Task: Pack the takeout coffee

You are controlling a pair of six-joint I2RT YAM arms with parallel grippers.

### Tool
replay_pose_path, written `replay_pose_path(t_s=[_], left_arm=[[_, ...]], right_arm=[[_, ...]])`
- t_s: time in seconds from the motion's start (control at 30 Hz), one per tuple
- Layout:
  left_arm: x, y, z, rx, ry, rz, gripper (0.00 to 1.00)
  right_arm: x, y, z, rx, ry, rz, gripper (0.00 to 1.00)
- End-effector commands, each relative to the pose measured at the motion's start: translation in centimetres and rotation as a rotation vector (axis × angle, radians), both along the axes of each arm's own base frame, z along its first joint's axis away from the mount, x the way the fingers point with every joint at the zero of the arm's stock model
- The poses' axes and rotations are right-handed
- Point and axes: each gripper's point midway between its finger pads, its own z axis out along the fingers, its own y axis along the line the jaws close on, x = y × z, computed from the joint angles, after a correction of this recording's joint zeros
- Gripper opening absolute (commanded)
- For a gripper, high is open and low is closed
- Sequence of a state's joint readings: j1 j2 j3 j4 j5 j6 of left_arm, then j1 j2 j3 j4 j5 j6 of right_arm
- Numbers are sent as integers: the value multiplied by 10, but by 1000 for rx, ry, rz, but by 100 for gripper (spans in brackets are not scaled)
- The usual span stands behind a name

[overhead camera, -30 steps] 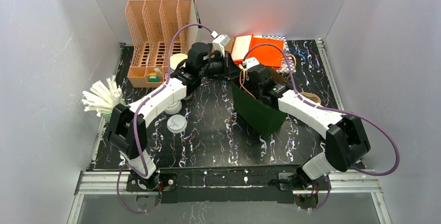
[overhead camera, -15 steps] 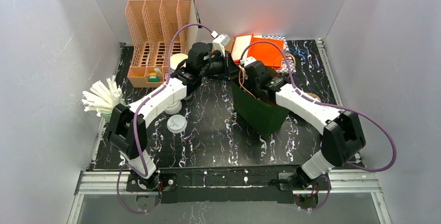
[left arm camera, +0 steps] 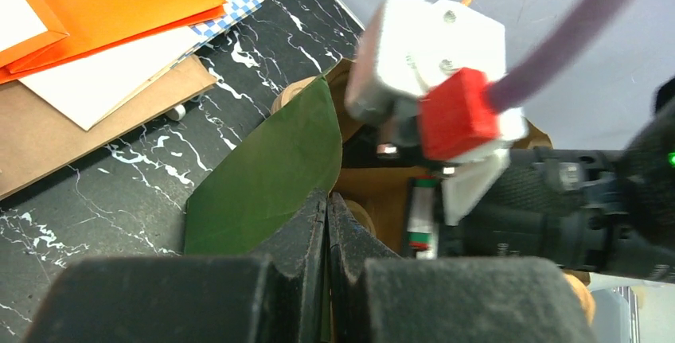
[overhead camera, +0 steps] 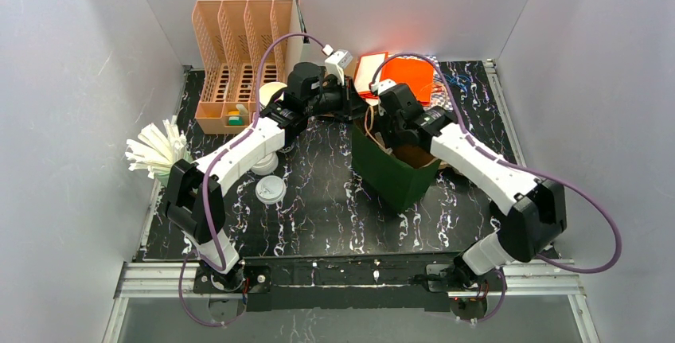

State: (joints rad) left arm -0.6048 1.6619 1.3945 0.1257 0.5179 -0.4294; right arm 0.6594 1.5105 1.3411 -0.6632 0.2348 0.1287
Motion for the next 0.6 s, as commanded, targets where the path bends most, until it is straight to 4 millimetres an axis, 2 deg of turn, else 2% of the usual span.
replay_pose_path(t_s=[0.0,0.17,0.3,0.57], left_arm=[[-3,2,19,2,-54,-10,0],[-6,8,20,12,-78,3,0],[-4,10,26,17,-103,10,0],[26,17,30,46,-118,160,0]], right_arm=[[-3,-3,55,96,-107,-9,98],[-18,-11,71,125,-124,-7,98],[-28,-16,100,189,-173,-4,98],[-36,-26,157,266,-282,-30,97]])
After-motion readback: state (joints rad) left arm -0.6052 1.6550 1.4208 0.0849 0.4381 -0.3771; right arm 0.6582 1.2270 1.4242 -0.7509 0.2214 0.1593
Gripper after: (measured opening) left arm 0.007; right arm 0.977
